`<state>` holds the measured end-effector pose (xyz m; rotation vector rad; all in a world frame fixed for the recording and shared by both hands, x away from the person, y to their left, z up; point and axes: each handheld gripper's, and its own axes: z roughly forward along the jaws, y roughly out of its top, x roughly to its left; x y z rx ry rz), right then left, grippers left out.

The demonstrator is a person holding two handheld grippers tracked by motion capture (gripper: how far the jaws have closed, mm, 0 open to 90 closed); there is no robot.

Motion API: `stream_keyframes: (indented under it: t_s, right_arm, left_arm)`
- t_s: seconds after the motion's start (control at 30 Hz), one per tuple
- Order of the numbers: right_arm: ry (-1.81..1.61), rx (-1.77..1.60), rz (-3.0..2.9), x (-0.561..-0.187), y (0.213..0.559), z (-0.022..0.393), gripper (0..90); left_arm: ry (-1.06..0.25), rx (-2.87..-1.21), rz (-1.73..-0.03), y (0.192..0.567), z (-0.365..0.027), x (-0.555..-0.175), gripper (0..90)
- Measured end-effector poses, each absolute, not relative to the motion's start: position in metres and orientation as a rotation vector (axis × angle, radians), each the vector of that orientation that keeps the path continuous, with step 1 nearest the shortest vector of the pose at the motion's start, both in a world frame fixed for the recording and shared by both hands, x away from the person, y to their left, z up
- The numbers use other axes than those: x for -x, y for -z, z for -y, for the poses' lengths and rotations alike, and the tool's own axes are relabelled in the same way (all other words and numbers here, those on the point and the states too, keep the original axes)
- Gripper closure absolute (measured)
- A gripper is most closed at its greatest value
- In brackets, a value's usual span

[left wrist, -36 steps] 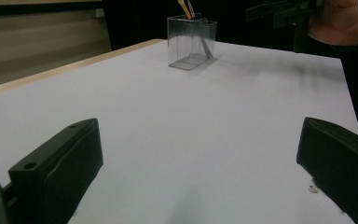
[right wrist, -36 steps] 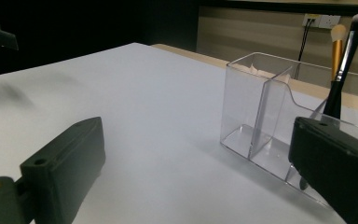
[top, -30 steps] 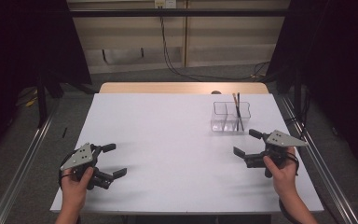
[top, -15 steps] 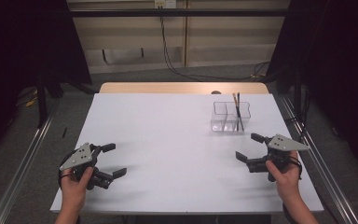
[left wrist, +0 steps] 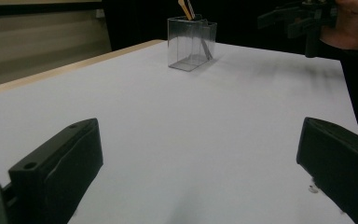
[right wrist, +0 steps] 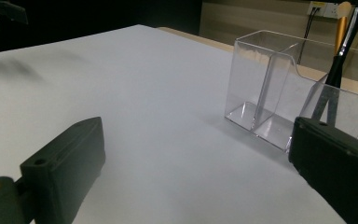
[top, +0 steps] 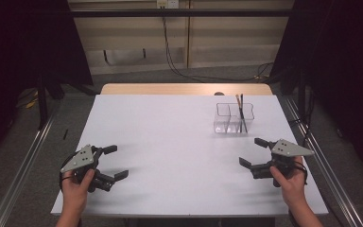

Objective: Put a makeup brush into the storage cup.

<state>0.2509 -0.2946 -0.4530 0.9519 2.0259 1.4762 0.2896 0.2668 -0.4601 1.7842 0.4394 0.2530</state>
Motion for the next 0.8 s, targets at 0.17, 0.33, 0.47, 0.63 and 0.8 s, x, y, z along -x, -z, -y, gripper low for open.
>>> stream_keyframes:
  t_s: [0.17,0.33,0.47,0.63,0.8]
  right_arm:
    - [-1.461,-0.946,-2.045,-0.248,0.454,0.294,3.4]
    - [-1.449,-0.94,-2.061,-0.244,0.454,0.295,3.4]
    - [-1.44,-0.945,-2.065,-0.241,0.455,0.298,3.4]
    - [-1.437,-0.952,-2.07,-0.237,0.456,0.301,3.4]
    - [-1.436,-0.956,-2.069,-0.234,0.458,0.304,3.4]
  left_arm:
    - [-0.256,-1.788,-0.436,0.46,-0.267,-0.29,0.2]
    - [-0.256,-1.787,-0.438,0.46,-0.267,-0.289,0.2]
    - [-0.255,-1.789,-0.437,0.46,-0.267,-0.289,0.2]
    - [-0.255,-1.791,-0.437,0.46,-0.267,-0.289,0.2]
    - [-0.255,-1.788,-0.438,0.46,-0.267,-0.289,0.2]
